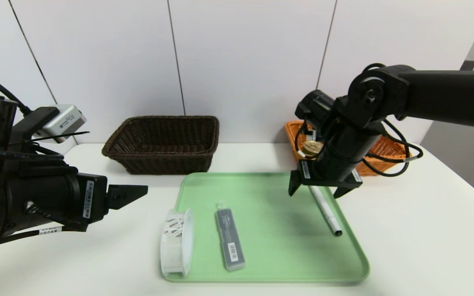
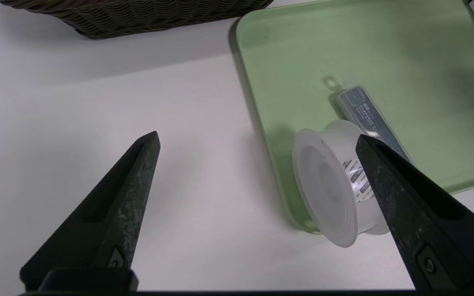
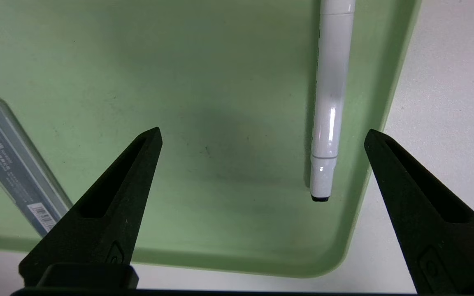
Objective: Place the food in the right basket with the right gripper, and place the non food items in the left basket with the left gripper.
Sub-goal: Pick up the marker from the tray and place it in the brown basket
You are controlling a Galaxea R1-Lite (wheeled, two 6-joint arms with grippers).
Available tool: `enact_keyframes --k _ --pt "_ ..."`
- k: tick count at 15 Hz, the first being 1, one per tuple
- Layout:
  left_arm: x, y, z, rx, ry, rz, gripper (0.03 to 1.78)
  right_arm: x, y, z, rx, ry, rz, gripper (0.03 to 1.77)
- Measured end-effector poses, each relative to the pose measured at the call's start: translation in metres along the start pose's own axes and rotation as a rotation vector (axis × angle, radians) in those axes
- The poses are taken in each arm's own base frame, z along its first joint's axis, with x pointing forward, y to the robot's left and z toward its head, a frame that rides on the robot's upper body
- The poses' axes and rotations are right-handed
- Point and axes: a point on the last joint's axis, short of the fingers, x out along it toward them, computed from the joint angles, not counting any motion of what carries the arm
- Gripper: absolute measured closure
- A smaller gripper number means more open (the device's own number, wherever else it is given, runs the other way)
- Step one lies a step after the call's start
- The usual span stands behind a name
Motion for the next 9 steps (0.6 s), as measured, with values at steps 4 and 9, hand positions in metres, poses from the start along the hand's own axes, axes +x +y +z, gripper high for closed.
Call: enact_keyframes --k 4,9 --pt "-0.001 0.0 -0.001 0.001 0.0 0.0 0.12 0.012 -0.002 0.004 0.012 0.029 -0.004 0.1" --pt "0.0 0.001 -0.003 0.002 0.013 0.003 0.12 0.026 -0.005 0.009 0.023 0.057 -0.004 0.1"
